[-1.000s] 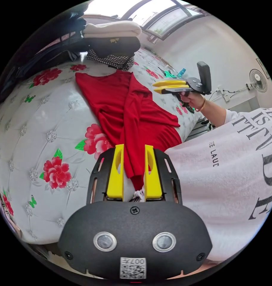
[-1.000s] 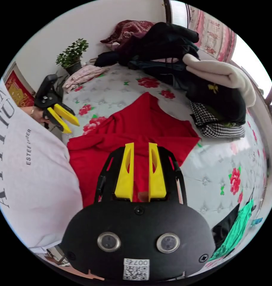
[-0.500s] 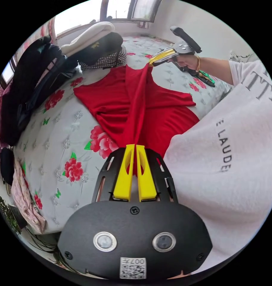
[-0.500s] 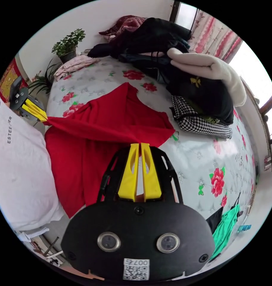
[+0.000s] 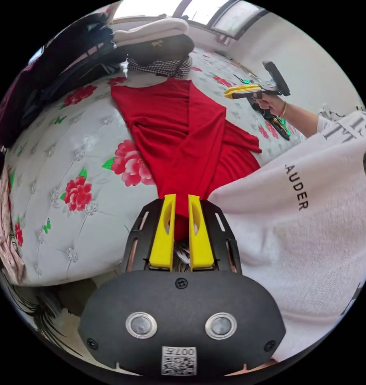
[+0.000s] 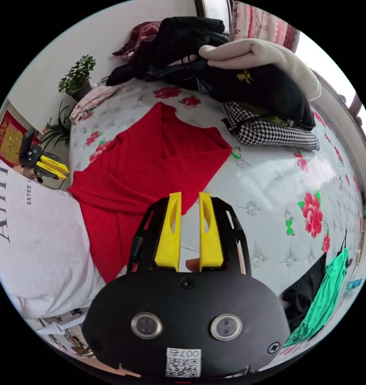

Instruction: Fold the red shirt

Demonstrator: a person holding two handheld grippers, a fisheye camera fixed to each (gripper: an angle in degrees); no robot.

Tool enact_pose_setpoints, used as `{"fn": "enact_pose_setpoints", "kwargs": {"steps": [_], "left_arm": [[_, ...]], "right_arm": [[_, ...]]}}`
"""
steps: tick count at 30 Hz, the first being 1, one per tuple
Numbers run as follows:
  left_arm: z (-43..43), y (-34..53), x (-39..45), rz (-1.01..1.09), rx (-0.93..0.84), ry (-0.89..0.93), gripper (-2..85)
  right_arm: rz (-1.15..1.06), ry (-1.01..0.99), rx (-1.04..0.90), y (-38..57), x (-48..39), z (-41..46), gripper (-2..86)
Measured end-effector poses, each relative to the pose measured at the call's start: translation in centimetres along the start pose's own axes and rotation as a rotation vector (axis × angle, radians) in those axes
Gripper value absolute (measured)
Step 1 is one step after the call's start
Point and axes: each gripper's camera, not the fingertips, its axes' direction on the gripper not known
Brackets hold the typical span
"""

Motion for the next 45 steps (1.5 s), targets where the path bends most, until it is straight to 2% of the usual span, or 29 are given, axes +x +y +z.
{"fn": "enact_pose_setpoints", "kwargs": {"steps": [4,6,8,17,21,23,27,31,35,39,42,45], "left_arm": [[3.3,-2.4,-0.2,0.004,-0.046,0.006,6.7],[5.4,-3.2,0.8,0.047,-0.116,-0.033,4.0],[6.4,-3.5,2.4,0.101,-0.159,-0.113,0.5],[0.7,-0.9,5.1,0.092,-0.04,-0.176,0.1],[1.8,-0.4,3.7,0.025,-0.071,-0.175,4.8],[1.5,-0.3,1.6,-0.046,-0.067,-0.194,5.0],[-1.0,0.1,-2.4,-0.127,0.017,-0.086,7.2],[-2.0,-0.2,-4.8,-0.093,0.052,0.003,11.4],[-2.8,-1.1,-4.2,0.064,0.082,0.057,11.1],[-0.9,-2.3,-3.2,0.212,-0.001,-0.032,4.9],[-0.1,-2.8,-5.3,0.173,-0.023,-0.021,2.3],[-2.0,-2.2,-10.3,-0.017,0.057,0.156,1.9]], "right_arm": [[-0.024,-0.057,0.032,-5.7,0.5,2.1,5.1],[-0.022,-0.042,-0.015,-7.9,0.9,4.5,5.2],[-0.012,-0.024,-0.156,-9.6,1.8,8.3,3.9],[0.124,-0.005,0.129,-8.5,5.6,3.0,0.4],[0.22,-0.048,0.026,-9.3,7.3,5.9,1.0],[0.266,-0.032,0.058,-9.4,8.0,5.7,1.4],[0.279,-0.012,0.19,-9.1,8.1,2.1,1.5],[0.235,-0.09,0.233,-7.7,6.5,-0.5,1.2],[0.174,-0.252,0.132,-5.4,2.3,0.9,1.2],[0.105,-0.231,-0.019,-4.5,-2.2,4.3,1.3],[0.044,-0.196,-0.072,-5.6,-5.0,6.2,1.4],[0.072,-0.161,-0.086,-7.2,-5.5,7.4,1.6]]}}
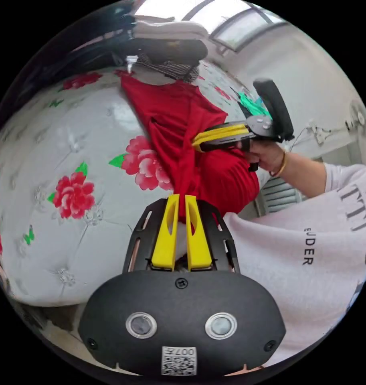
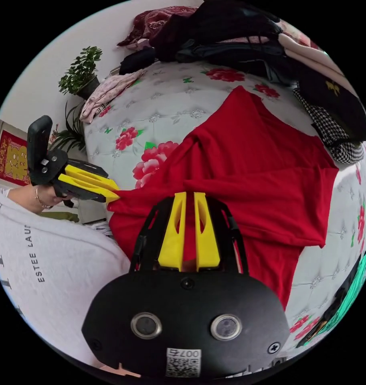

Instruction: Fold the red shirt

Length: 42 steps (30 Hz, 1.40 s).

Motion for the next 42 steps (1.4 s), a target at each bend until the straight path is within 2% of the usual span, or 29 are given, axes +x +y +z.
{"fn": "enact_pose_setpoints", "kwargs": {"steps": [2,4,7,10,16,20,23,28,30,34,38,42], "left_arm": [[-1.8,2.1,-5.5,-0.246,0.092,0.204,2.4],[-2.7,4.7,-9.1,-0.407,0.173,0.325,3.4],[-4.2,7.8,-11.6,-0.474,0.211,0.294,5.5],[-5.5,8.5,-11.2,-0.43,0.202,0.239,7.3],[-4.1,4.6,-5.9,-0.251,0.137,0.211,8.2],[-4.1,4.4,-3.2,-0.255,0.132,0.1,6.3],[-5.6,6.4,-2.7,-0.288,0.183,0.088,6.3],[-7.1,10.7,-2.6,-0.333,0.228,0.069,7.7],[-7.0,11.5,-1.9,-0.299,0.237,0.082,9.2],[-6.2,10.8,2.8,-0.063,0.321,0.088,12.3],[-4.3,7.6,6.7,0.105,0.289,-0.056,11.9],[-4.1,6.6,5.6,0.105,0.282,-0.07,8.8]], "right_arm": [[0.074,-0.042,0.043,-0.4,0.9,-0.5,2.1],[0.116,-0.094,0.093,0.2,1.5,-1.4,2.6],[0.165,-0.12,0.111,2.5,2.5,-2.2,3.7],[0.174,-0.114,0.134,4.7,3.0,-3.1,4.6],[-0.112,-0.152,0.145,3.8,-0.4,-3.6,5.8],[-0.278,-0.153,0.072,2.5,-4.5,-0.9,5.7],[-0.36,-0.113,-0.003,2.1,-6.2,1.4,3.8],[-0.323,-0.013,0.107,3.7,-5.1,-1.9,1.0],[-0.29,-0.056,0.214,4.8,-4.1,-5.5,0.6],[-0.189,-0.255,0.388,6.7,-1.4,-12.8,0.2],[-0.2,-0.325,0.355,6.5,-0.8,-14.1,0.1],[-0.246,-0.326,0.235,5.3,-1.5,-12.3,0.5]]}}
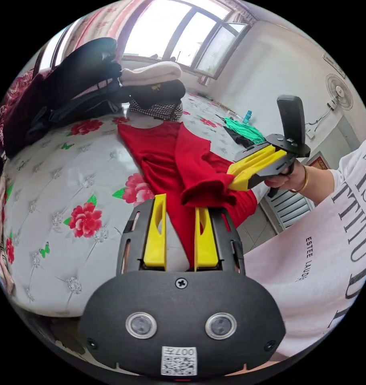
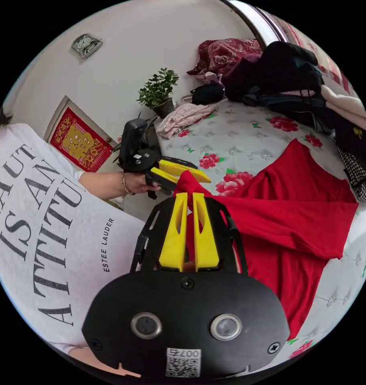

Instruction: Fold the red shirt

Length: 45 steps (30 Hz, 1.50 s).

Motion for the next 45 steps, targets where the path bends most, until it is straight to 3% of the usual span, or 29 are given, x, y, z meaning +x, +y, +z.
{"fn": "enact_pose_setpoints", "kwargs": {"steps": [5,12,15,19,22,24,30,32,34,39,45], "left_arm": [[1.2,3.8,-3.8,-0.1,-0.126,0.0,5.0],[-1.4,7.6,-5.9,-0.355,-0.104,-0.003,5.1],[-1.3,9.6,-5.8,-0.444,-0.12,0.018,6.5],[1.3,11.3,-2.5,-0.374,-0.311,0.018,9.4],[3.7,11.3,-0.2,-0.291,-0.406,0.049,11.7],[5.5,10.5,0.6,-0.253,-0.44,0.071,13.1],[12.9,6.8,0.4,-0.24,-0.601,0.074,11.8],[13.7,6.4,0.0,-0.297,-0.615,0.061,1.1],[13.5,6.1,-0.1,-0.317,-0.608,0.053,-0.1],[10.7,5.5,0.2,-0.264,-0.572,0.197,-0.8],[2.7,2.8,-0.5,-0.25,-0.408,0.512,-0.8]], "right_arm": [[-0.008,0.009,-0.178,-0.6,0.8,6.0,2.3],[0.013,-0.094,-0.255,-1.1,-0.6,8.9,4.5],[0.151,-0.051,-0.174,0.2,0.6,5.4,4.9],[0.505,0.132,-0.035,7.2,3.0,-2.4,5.3],[0.695,0.317,-0.067,12.6,3.0,-6.3,5.3],[0.781,0.34,-0.126,14.9,3.2,-6.9,5.4],[0.908,0.096,-0.191,17.0,6.3,-3.3,5.9],[0.884,0.024,-0.212,15.3,7.2,-2.2,5.3],[0.818,-0.012,-0.249,14.3,7.1,-1.5,4.0],[0.675,-0.097,-0.207,13.6,6.1,-3.4,1.4],[0.573,-0.376,0.009,13.4,5.2,-9.5,0.4]]}}
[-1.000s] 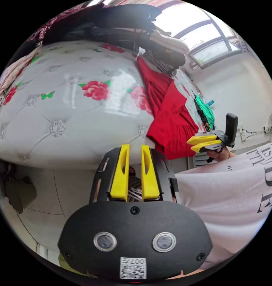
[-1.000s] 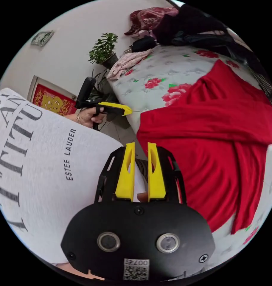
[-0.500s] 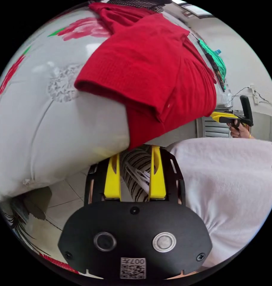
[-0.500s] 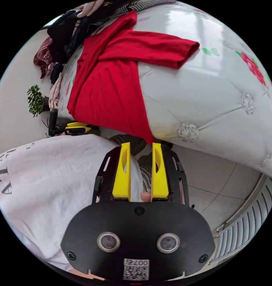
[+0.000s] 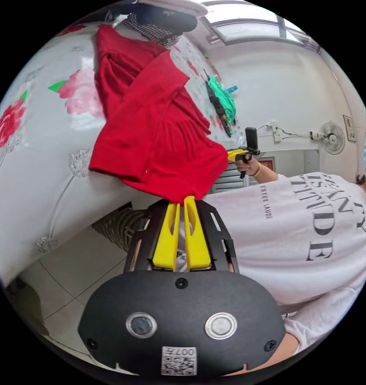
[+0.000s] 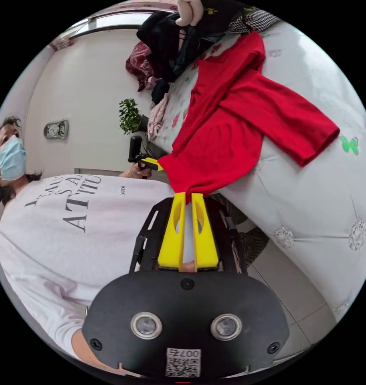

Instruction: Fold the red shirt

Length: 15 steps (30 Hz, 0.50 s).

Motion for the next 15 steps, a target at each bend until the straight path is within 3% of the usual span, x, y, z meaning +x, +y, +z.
{"fn": "enact_pose_setpoints", "kwargs": {"steps": [6,8,11,15], "left_arm": [[-10.0,-5.4,-0.7,0.009,0.217,0.197,-0.4],[-12.7,-9.2,-3.6,-0.107,0.343,0.218,0.5],[-14.0,-12.1,-7.3,-0.273,0.535,0.155,5.8],[-13.1,-12.4,-7.7,-0.323,0.599,0.085,8.8]], "right_arm": [[-0.117,-0.117,0.228,-4.7,-2.9,-7.5,0.2],[-0.142,-0.114,0.324,-8.6,-3.2,-9.6,0.6],[-0.082,0.07,0.425,-13.5,-2.8,-9.8,1.9],[0.008,0.242,0.409,-15.4,-2.2,-7.4,3.3]]}}
